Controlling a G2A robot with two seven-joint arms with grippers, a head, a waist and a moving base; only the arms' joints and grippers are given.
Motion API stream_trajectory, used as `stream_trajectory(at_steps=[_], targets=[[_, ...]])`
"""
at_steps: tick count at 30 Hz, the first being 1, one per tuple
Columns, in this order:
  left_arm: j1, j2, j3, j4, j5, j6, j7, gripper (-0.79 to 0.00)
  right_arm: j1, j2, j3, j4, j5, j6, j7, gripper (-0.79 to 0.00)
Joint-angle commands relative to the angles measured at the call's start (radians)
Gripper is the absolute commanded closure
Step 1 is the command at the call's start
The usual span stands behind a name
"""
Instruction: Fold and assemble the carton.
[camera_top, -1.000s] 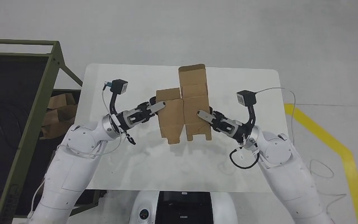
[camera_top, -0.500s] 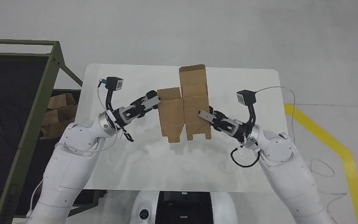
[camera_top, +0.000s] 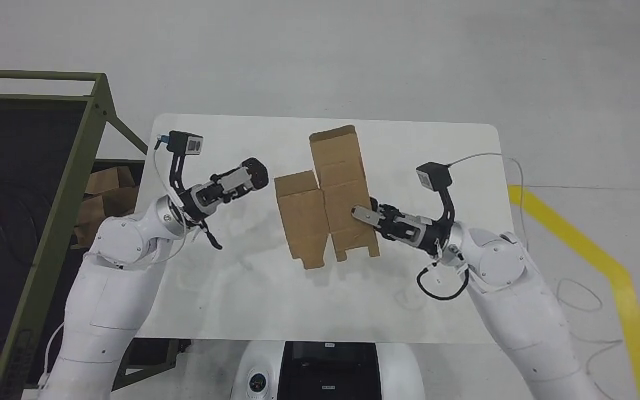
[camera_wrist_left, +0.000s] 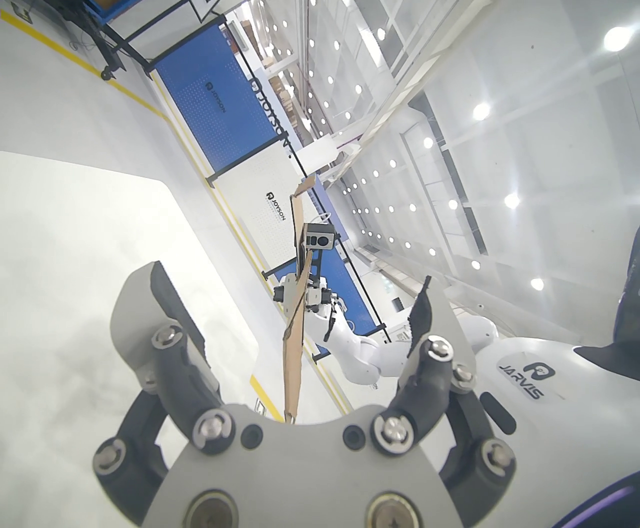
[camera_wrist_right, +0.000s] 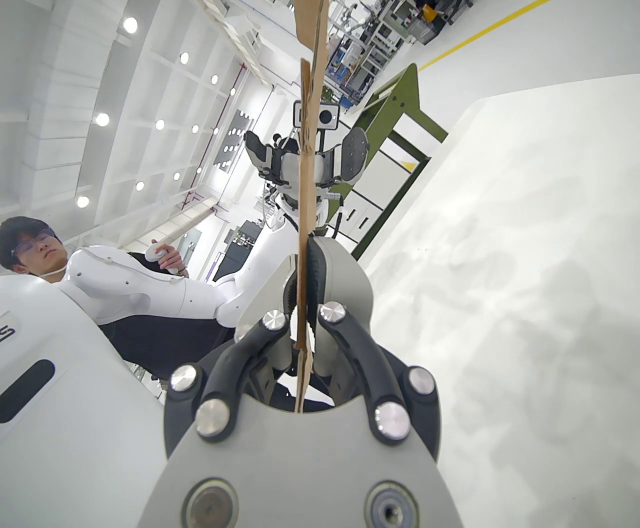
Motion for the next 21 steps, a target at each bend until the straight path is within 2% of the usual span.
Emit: stream_trajectory(at_steps=[1,3,9,17,21], targets=[[-0.007,0.002,-0.001,0.01,-0.02,-0.004,-0.046,-0.785,0.01,0.0,-0.008,0.008,0.016,0.001,0.024,0.0],[-0.011,0.004,-0.004,0.016,-0.027,-0.008,-0.076,-0.785,0.02,0.001,-0.017,0.012,0.032,0.0,0.053,0.0],[-0.011,0.004,-0.004,0.016,-0.027,-0.008,-0.076,-0.785,0.044,0.004,-0.036,0.013,0.053,-0.003,0.124,0.0],[-0.011,0.004,-0.004,0.016,-0.027,-0.008,-0.076,-0.785,0.044,0.004,-0.036,0.013,0.053,-0.003,0.124,0.0],[-0.005,0.003,0.006,0.005,-0.003,0.013,-0.038,-0.785,0.041,0.003,-0.037,0.01,0.051,0.003,0.112,0.0]])
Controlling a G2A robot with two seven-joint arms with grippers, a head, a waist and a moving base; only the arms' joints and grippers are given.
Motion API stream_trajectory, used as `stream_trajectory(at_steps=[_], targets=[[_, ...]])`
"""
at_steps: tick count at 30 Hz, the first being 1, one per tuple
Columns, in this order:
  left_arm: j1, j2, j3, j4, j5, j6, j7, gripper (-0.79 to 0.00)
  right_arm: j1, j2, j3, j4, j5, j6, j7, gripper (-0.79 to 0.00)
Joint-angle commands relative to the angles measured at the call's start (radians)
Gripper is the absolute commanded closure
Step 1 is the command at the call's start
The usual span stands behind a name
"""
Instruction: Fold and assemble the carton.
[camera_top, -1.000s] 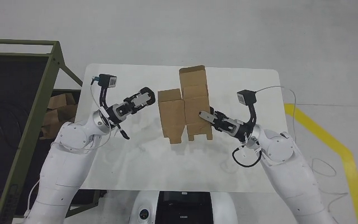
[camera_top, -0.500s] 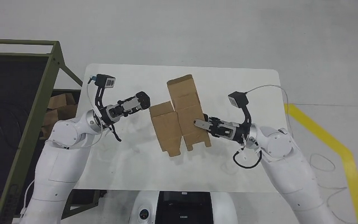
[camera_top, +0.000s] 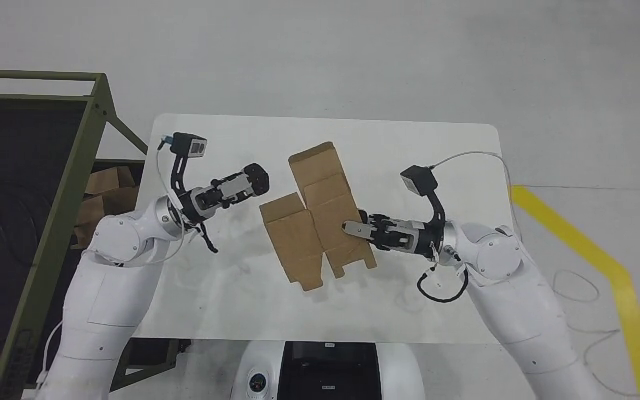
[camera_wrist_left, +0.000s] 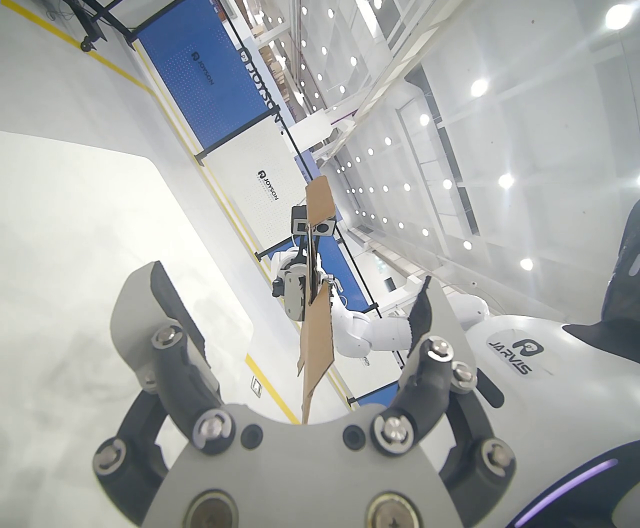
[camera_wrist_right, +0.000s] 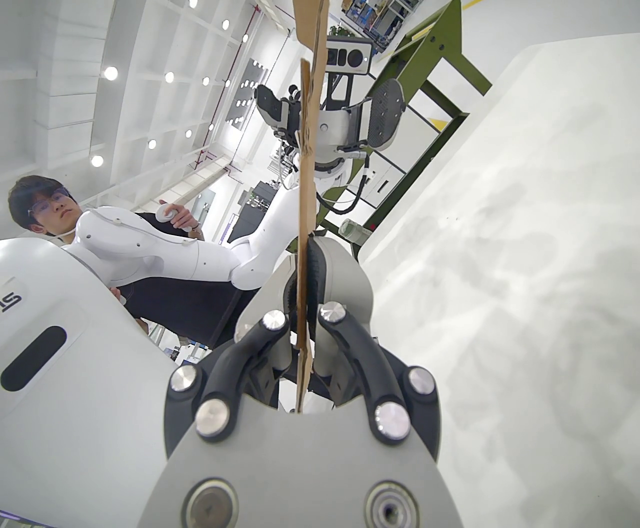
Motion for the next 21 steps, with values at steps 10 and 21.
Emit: stream_trajectory(at_steps=[10,21], targets=[[-0.01,-0.011,0.058,0.0,0.041,-0.044,0.078,-0.785,0.013,-0.003,-0.036,0.006,0.003,0.068,-0.019,0.0],[-0.039,-0.019,0.115,0.019,0.071,-0.051,0.093,-0.677,0.033,-0.003,-0.057,0.029,0.006,0.067,0.007,0.0]])
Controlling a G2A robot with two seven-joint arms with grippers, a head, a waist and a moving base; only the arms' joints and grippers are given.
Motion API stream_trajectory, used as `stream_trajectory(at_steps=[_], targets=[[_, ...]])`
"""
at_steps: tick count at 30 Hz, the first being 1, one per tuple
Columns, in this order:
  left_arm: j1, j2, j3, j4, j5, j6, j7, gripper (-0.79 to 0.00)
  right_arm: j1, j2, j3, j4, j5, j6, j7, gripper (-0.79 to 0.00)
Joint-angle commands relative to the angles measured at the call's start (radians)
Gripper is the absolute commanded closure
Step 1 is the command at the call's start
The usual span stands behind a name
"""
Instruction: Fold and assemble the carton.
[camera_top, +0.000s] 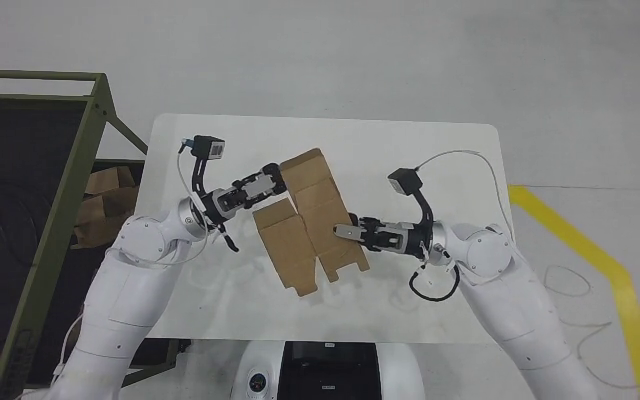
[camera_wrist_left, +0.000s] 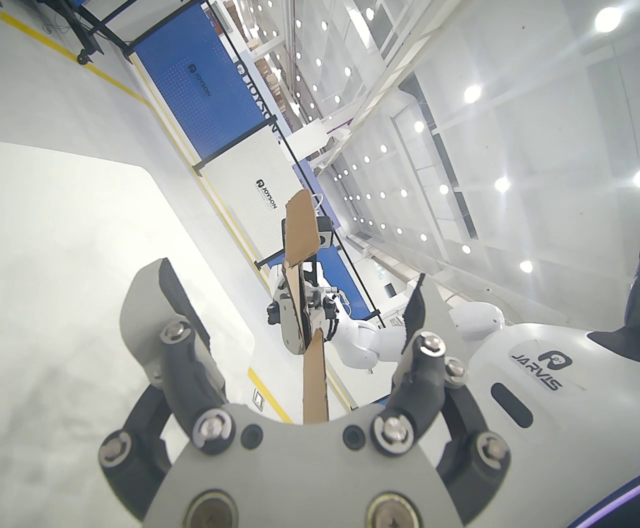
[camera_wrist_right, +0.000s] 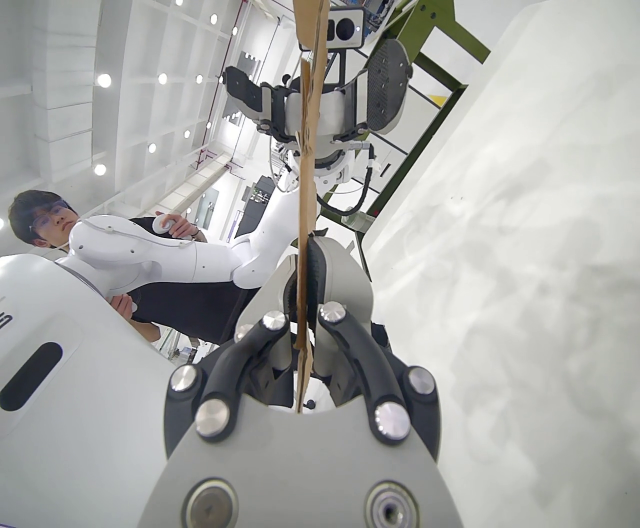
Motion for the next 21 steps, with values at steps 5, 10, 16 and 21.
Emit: stream_trajectory(at_steps=[5,10,16,21], targets=[[-0.015,-0.001,0.013,0.009,0.006,0.006,-0.014,-0.57,0.007,0.002,-0.004,0.003,-0.006,-0.007,0.014,0.0],[-0.019,-0.002,0.022,0.01,0.006,0.003,-0.012,-0.523,0.011,0.003,-0.009,0.003,-0.01,-0.008,0.018,0.0],[-0.021,-0.004,0.04,0.013,0.013,0.0,-0.009,-0.459,0.016,0.003,-0.014,0.009,-0.012,-0.009,0.008,0.0],[-0.024,-0.006,0.048,0.017,0.009,-0.003,-0.005,-0.388,0.018,0.004,-0.017,0.01,-0.015,-0.008,0.005,0.0]])
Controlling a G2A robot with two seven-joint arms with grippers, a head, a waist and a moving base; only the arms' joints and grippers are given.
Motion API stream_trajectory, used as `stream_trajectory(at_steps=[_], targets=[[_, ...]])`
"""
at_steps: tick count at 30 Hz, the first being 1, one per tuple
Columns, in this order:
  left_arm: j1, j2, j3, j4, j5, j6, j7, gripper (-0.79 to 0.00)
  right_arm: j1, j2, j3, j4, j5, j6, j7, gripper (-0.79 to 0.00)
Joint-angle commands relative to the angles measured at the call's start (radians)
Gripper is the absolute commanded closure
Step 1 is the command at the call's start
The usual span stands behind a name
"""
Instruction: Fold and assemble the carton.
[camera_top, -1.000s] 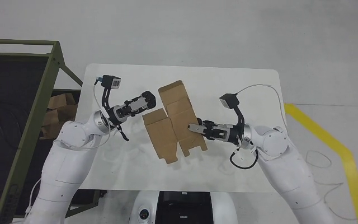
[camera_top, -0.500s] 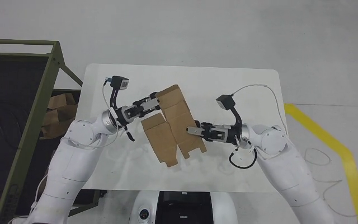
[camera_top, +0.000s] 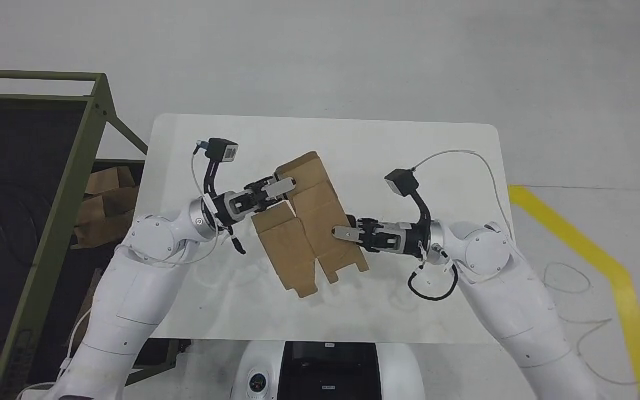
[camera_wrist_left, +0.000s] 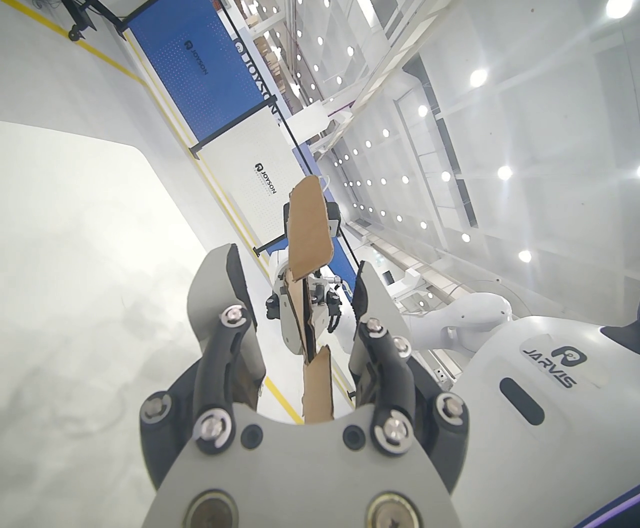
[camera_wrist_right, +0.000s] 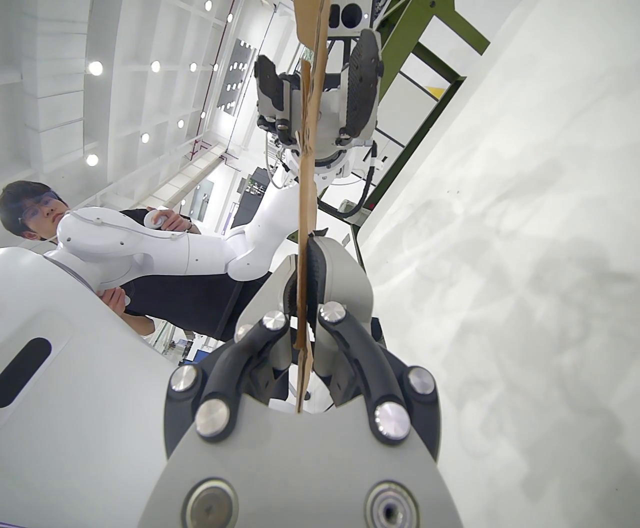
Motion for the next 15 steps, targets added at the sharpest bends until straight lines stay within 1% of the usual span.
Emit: stream_trajectory(at_steps=[1,11,14,15], targets=[[-0.001,-0.001,0.003,0.002,-0.003,0.0,0.004,-0.382,0.001,0.001,0.0,0.0,0.0,0.0,0.002,0.0],[-0.003,-0.003,0.019,0.004,0.001,-0.001,0.006,-0.311,0.002,0.003,-0.004,-0.002,0.001,0.0,0.001,0.0],[-0.004,-0.003,0.021,0.003,0.003,0.0,0.005,-0.219,0.003,0.004,-0.004,-0.002,-0.001,0.001,0.002,0.0],[-0.003,-0.003,0.021,0.004,0.003,-0.001,0.005,-0.154,0.003,0.004,-0.005,-0.003,-0.001,0.001,0.001,0.0]])
